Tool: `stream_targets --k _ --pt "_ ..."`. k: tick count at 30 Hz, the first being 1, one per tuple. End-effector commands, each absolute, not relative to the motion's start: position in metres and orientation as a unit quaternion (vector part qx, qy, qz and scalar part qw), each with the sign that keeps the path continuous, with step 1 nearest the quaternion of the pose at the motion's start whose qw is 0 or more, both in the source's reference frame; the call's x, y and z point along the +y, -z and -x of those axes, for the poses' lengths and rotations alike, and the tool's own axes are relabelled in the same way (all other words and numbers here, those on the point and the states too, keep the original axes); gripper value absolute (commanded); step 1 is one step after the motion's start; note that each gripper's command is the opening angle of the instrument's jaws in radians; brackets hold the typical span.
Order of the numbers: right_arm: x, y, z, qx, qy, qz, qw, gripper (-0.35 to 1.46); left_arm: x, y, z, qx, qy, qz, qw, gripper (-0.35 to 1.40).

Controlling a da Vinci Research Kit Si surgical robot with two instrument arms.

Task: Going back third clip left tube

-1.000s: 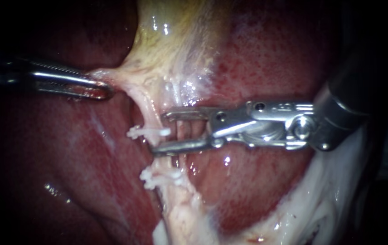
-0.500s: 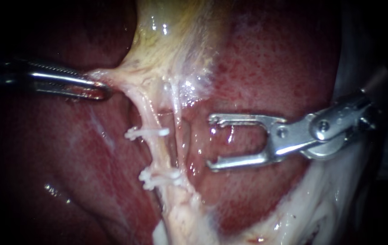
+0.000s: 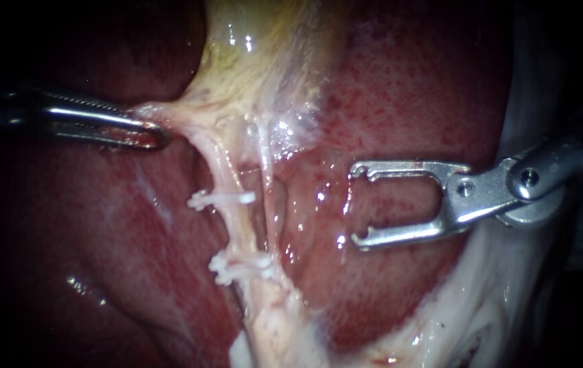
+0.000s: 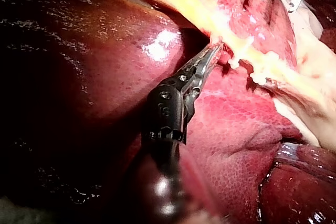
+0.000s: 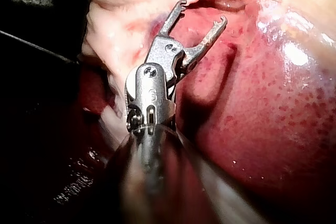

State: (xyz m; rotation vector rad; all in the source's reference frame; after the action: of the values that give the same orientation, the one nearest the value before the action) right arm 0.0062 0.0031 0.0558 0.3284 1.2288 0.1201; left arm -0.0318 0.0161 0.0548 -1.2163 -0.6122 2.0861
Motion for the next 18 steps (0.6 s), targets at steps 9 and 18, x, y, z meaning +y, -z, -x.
stream_targets --k 9,18 --pt "0.0030 -0.0556 -0.0062 0.561 -0.047 -0.157 0.812 0.50 0.0160 -0.0575 0.0332 -0.233 -0.797 0.459 0.315 -0.35" --pt "0.0032 -0.0554 -0.0060 0.561 -0.045 -0.156 0.812 0.50 0.0159 -0.0589 0.0338 -0.234 -0.800 0.456 0.312 -0.35"
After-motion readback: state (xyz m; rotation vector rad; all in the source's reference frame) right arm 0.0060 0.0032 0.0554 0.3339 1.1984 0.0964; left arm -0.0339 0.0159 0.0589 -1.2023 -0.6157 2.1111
